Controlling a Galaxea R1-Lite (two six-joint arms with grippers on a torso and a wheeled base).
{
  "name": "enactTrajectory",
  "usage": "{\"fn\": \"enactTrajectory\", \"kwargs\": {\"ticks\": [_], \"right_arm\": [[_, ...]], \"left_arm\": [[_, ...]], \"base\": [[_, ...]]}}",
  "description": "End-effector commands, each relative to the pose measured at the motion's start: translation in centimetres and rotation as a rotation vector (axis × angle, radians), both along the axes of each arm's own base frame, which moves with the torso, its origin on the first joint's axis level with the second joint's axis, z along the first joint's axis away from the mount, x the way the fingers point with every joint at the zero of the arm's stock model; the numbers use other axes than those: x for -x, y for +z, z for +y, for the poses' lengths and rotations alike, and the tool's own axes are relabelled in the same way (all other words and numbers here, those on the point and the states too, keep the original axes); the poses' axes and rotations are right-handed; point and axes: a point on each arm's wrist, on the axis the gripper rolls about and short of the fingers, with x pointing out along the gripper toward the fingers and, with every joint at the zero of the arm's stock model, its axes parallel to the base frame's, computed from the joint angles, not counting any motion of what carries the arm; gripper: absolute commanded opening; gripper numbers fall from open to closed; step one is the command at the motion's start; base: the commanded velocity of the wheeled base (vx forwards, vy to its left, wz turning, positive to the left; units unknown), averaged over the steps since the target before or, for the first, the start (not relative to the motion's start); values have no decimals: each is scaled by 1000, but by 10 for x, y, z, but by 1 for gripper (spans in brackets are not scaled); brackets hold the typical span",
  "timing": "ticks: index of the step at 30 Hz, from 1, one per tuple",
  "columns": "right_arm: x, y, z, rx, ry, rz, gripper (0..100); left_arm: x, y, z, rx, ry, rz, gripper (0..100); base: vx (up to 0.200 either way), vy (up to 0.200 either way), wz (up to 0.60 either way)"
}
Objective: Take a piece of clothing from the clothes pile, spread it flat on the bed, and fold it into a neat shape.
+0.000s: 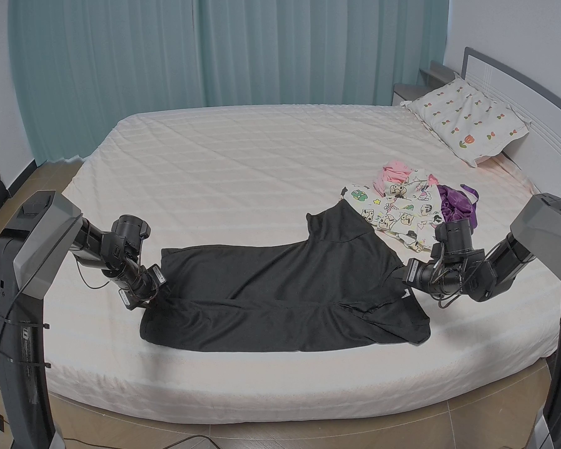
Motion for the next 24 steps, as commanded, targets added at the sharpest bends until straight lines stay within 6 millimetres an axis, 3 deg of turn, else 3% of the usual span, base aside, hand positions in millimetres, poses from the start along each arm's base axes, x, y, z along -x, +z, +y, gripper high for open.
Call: {"fn": "enactTrajectory", "kwargs": {"ticks": [1,8,11,17,24], "right_arm": [[-6,-10,12,-72,-37,30,100],[0,6,17,-227,-158,54,100],[13,-2,30,-279,-198,136,100],[13,-19,47,-295,-234,204,100],[-7,-35,55,-253,-266,218,100]], "left_arm": [[-2,-3,-1,2,0,2,100],[10,11,23,81,68,22,100],[43,26,32,210,55,52,100],[80,31,27,296,116,-19,100],[89,16,6,329,112,-98,100]], "base": [[0,0,0],[0,0,0],[0,0,0],[0,0,0],[0,0,0]]}}
